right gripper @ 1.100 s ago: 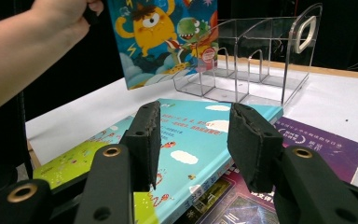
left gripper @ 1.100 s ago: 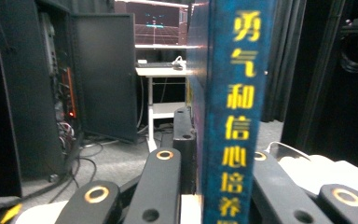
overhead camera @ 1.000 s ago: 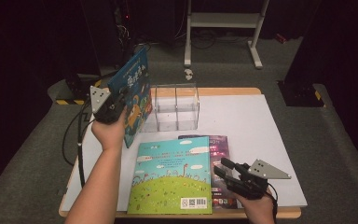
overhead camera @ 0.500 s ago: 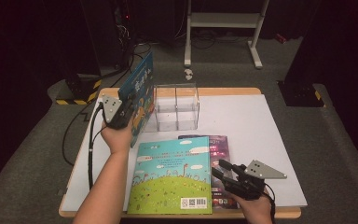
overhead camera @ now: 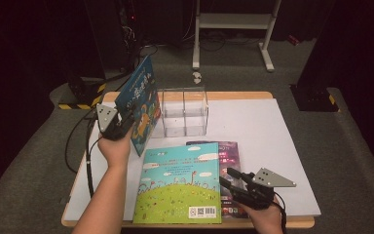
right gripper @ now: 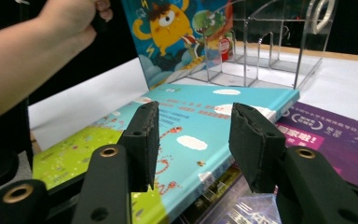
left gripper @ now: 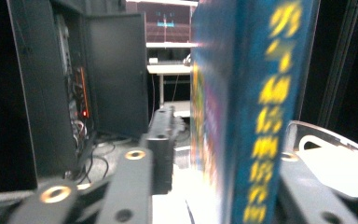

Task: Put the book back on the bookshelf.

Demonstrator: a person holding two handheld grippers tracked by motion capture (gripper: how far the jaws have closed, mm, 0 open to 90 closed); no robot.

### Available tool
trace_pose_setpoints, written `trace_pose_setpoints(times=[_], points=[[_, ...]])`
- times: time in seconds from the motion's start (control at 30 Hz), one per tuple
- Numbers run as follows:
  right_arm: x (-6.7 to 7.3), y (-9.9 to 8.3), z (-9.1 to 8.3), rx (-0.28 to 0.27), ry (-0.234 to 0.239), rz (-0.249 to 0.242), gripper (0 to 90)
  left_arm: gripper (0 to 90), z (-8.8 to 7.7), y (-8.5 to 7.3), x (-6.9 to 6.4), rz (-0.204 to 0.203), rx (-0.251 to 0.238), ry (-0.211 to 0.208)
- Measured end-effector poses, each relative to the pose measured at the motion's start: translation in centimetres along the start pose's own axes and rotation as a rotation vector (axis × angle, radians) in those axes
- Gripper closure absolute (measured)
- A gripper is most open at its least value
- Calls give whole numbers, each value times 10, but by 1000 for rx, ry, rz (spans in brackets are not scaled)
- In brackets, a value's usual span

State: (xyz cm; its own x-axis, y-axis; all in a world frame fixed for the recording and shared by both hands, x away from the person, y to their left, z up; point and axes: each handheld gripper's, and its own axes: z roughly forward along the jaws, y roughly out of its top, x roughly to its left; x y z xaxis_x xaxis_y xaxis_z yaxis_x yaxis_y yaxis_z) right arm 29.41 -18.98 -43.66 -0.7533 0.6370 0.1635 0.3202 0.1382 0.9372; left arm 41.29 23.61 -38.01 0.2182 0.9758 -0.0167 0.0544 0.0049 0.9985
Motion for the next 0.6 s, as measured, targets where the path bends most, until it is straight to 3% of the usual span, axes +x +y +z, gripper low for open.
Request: trace_pose_setpoints(times=[0.07,0.3,0.37,0.5,0.6], points=[[-2,-1,0,6,-7,6,507,521,-5,-4,4,-33,28,-38],[-5,-4,4,36,-33,24,456,373,-44,-23,6,-22,67,-117],[-6,-5,6,50,-42,25,450,350,-58,-33,6,-39,84,-148],[-5,-7,10,75,-58,23,435,313,-79,-58,7,-126,206,-207],[-4,-7,11,90,-68,21,430,303,-89,-79,4,-156,323,-252]])
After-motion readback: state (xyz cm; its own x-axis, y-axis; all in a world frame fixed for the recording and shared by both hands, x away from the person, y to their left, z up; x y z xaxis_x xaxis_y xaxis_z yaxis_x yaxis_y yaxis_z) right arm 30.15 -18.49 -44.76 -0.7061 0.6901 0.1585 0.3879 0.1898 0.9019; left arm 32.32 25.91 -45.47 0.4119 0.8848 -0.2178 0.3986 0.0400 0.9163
